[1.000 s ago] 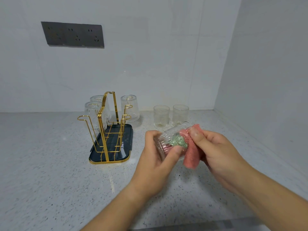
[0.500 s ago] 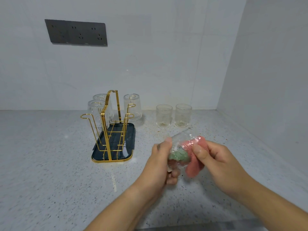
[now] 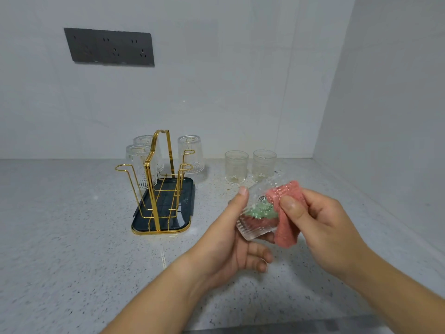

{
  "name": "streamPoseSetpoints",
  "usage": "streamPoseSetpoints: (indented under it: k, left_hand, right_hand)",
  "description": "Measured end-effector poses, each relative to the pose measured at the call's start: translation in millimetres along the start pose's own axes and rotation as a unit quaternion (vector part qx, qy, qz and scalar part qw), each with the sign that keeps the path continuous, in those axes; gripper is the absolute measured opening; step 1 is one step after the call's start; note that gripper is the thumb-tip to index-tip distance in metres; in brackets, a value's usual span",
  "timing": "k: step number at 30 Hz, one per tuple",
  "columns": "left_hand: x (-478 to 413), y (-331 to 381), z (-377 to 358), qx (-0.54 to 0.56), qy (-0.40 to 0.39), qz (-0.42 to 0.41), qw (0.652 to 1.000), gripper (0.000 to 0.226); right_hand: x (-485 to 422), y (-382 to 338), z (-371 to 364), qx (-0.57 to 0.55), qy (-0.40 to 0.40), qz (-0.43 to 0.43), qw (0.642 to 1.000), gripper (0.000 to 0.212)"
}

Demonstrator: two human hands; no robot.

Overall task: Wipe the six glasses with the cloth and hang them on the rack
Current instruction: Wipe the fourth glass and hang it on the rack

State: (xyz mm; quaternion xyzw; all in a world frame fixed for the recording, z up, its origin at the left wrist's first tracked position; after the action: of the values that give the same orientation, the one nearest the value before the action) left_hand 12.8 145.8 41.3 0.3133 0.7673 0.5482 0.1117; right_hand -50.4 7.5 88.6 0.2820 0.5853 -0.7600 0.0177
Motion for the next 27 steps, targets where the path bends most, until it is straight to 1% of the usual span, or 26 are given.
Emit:
streamPoseSetpoints:
  k: [1, 3, 4, 5, 7, 8, 10, 11, 12, 13, 14, 15, 16, 17, 18, 19, 20, 22, 24, 25, 26, 27]
  left_hand:
    - [0, 0, 1, 0.014, 0.009, -0.006, 1.000, 0.073]
    - [-1, 2, 6, 0.025, 0.040, -0.066, 0.997, 0.075]
    - [-1, 3, 8, 0.003, 0.051, -0.112, 0.992, 0.074]
    - [1, 4, 9, -0.045, 0.057, -0.160, 0.984, 0.069]
    - [4, 4, 9, -0.163, 0.062, -0.256, 0.951, 0.055]
    - [5, 2, 10, -0.214, 0.062, -0.298, 0.928, 0.054]
    - [5, 1, 13, -0.298, 0.084, -0.354, 0.883, 0.062]
    - [4, 0, 12, -0.305, 0.086, -0.357, 0.879, 0.065]
    - [3, 1, 11, -0.274, 0.075, -0.337, 0.898, 0.065]
    - [2, 2, 8, -0.221, 0.058, -0.296, 0.928, 0.061]
    - [1, 2, 5, -0.164, 0.043, -0.239, 0.956, 0.056]
    - [1, 2, 3, -0.110, 0.036, -0.170, 0.979, 0.057]
    - [0, 2, 1, -0.069, 0.026, -0.102, 0.992, 0.065]
    - [-2, 1, 1, -0.042, 0.014, -0.051, 0.998, 0.073]
    - [-2, 1, 1, -0.024, 0.011, -0.024, 0.999, 0.075]
    - [-4, 2, 1, -0.006, 0.018, -0.018, 1.000, 0.070]
    - [-5, 2, 2, 0.005, 0.029, -0.029, 0.999, 0.065]
    - [-3, 6, 4, -0.018, 0.054, -0.089, 0.994, 0.060]
    - [0, 8, 6, -0.123, 0.068, -0.175, 0.975, 0.050]
    - [2, 8, 7, -0.195, 0.072, -0.229, 0.951, 0.048]
    - [3, 7, 9, -0.282, 0.078, -0.287, 0.912, 0.051]
    - [3, 7, 13, -0.365, 0.086, -0.341, 0.862, 0.055]
  right_hand:
    - [1, 0, 0, -0.001, -0.013, 0.002, 1.000, 0.027]
    - [2, 1, 1, -0.001, -0.026, -0.008, 1.000, 0.027]
    - [1, 2, 3, -0.003, -0.026, -0.014, 1.000, 0.029]
    - [-1, 3, 5, -0.004, -0.024, -0.018, 1.000, 0.032]
    - [-4, 4, 9, -0.009, -0.021, -0.034, 0.999, 0.045]
    - [-5, 5, 9, -0.016, -0.022, -0.045, 0.999, 0.054]
    - [-8, 7, 11, -0.025, -0.011, -0.068, 0.997, 0.065]
    - [-9, 8, 11, -0.030, -0.006, -0.076, 0.997, 0.064]
    - [-9, 8, 11, -0.035, -0.001, -0.082, 0.996, 0.059]
    - [-10, 8, 10, -0.040, 0.004, -0.087, 0.995, 0.053]
    - [-9, 8, 10, -0.040, 0.010, -0.088, 0.995, 0.048]
    - [-8, 8, 10, -0.031, 0.013, -0.083, 0.996, 0.047]
    - [-6, 7, 9, -0.016, 0.013, -0.072, 0.997, 0.048]
    - [-3, 5, 8, -0.002, 0.012, -0.060, 0.998, 0.048]
    - [-1, 4, 8, 0.006, 0.011, -0.049, 0.999, 0.048]
    - [0, 3, 7, 0.011, 0.011, -0.041, 0.999, 0.047]
    - [1, 3, 7, 0.014, 0.011, -0.035, 0.999, 0.045]
    - [0, 2, 9, 0.016, 0.009, -0.034, 0.999, 0.039]
    - [-3, 4, 11, 0.017, 0.009, -0.050, 0.999, 0.033]
    - [-5, 7, 12, 0.011, 0.009, -0.062, 0.998, 0.034]
    - [-6, 9, 13, -0.002, 0.010, -0.078, 0.997, 0.035]
    - [-8, 12, 13, -0.018, 0.013, -0.094, 0.995, 0.035]
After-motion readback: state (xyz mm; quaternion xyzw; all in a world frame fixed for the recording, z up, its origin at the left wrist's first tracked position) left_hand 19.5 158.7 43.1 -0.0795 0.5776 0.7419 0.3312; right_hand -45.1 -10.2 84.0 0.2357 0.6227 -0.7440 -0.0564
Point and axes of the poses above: each hand's wrist, its own x-axis away from the middle knuckle, its own z-axis out of the back of the hand, y = z × x, the point moved 3 cm from there along -x, towards the middle knuckle, and after that the axes turned 12 degrees about y, right-handed, at the moved point
